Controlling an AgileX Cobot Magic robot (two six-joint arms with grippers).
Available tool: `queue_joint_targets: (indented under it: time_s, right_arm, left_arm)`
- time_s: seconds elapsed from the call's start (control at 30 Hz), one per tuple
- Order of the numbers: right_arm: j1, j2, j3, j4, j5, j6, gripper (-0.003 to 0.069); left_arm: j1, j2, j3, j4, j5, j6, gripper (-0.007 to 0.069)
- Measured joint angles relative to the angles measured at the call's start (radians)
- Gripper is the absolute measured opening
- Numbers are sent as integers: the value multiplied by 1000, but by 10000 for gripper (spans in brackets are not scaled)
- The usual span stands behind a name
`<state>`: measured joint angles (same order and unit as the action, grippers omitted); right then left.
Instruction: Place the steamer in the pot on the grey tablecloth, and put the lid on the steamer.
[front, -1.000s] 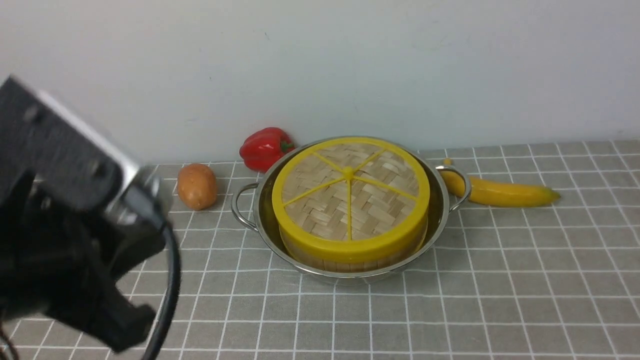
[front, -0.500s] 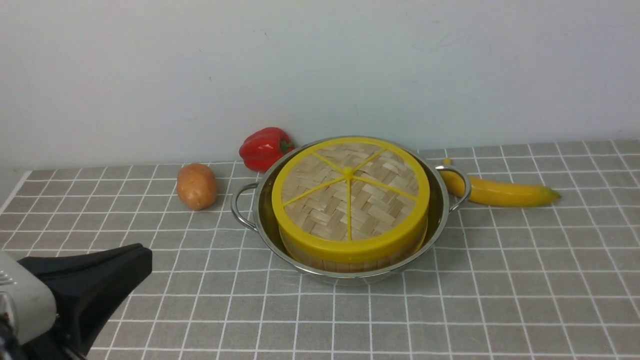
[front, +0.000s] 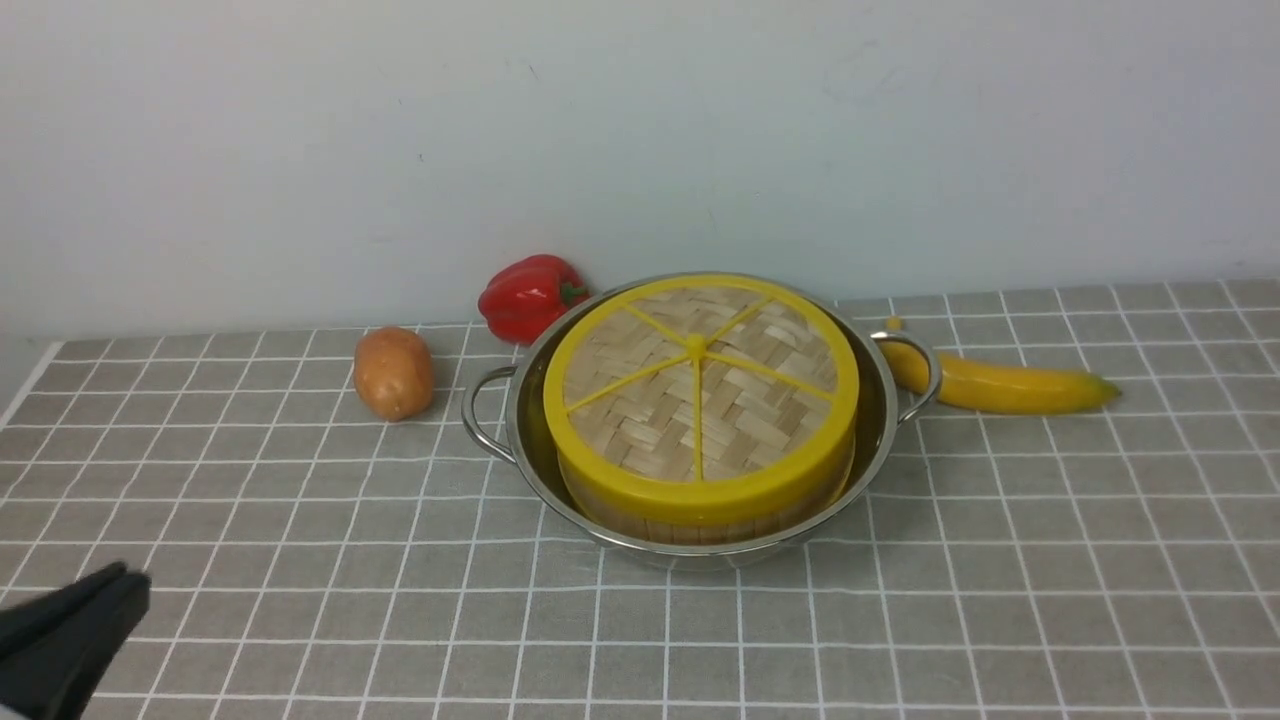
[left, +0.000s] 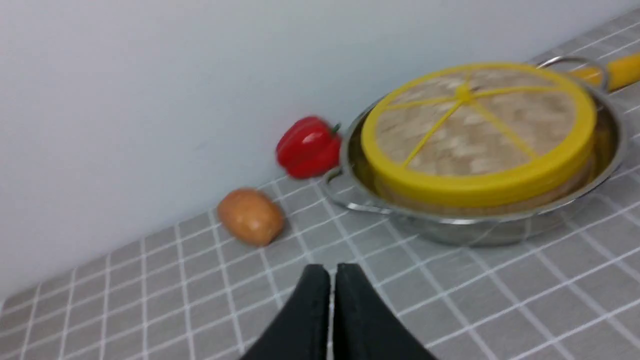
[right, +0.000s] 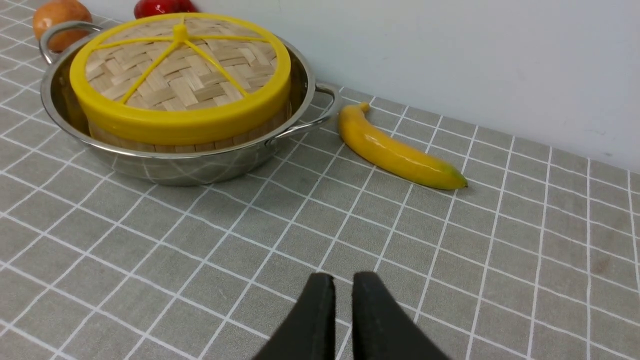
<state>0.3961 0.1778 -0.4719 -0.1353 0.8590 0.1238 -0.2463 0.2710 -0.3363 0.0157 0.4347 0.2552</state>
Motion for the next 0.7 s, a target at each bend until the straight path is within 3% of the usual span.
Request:
queue_joint_targets:
  time_s: [0.13, 0.27, 0.7]
  right_arm:
    - [0, 0, 0, 2, 0, 0, 106]
    - [0, -1, 0, 3, -1, 0, 118]
    - [0, -1, 0, 3, -7, 31, 157]
  left_arm:
    - [162, -180, 189, 11, -29, -1, 23]
    - [261, -264, 302, 11, -117, -4, 34]
    - [271, -271, 343, 14, -195, -5, 53]
